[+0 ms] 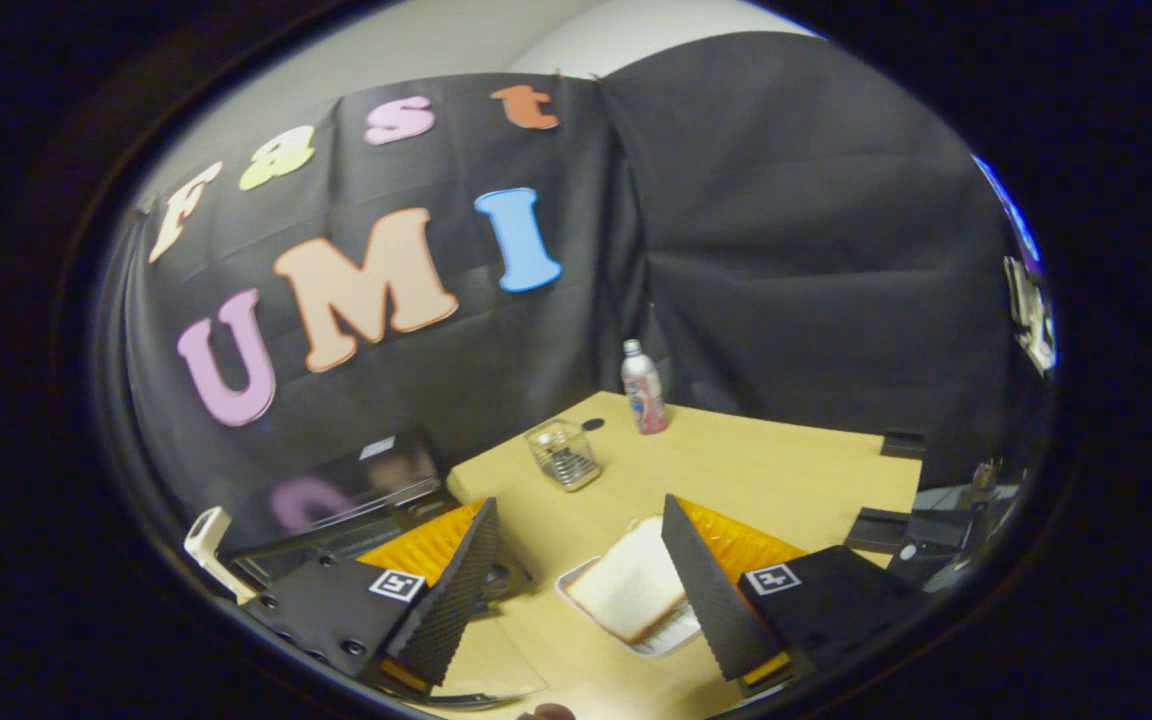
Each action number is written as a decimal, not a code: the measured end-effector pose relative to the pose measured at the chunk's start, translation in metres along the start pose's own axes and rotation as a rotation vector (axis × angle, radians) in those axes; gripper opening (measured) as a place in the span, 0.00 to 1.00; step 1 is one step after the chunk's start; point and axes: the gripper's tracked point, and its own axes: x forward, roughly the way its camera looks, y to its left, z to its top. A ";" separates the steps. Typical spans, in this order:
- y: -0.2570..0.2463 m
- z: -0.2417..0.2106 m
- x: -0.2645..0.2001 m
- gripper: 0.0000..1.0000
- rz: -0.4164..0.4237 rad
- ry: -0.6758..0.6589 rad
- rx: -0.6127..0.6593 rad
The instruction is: Open the toaster oven, put the food inside, and close the toaster oven door.
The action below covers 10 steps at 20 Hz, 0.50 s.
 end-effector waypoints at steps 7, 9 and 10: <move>-0.069 -0.040 0.029 1.00 -0.093 0.091 0.159; -0.078 -0.056 0.036 1.00 -0.097 0.124 0.206; -0.080 -0.065 0.039 1.00 -0.094 0.150 0.230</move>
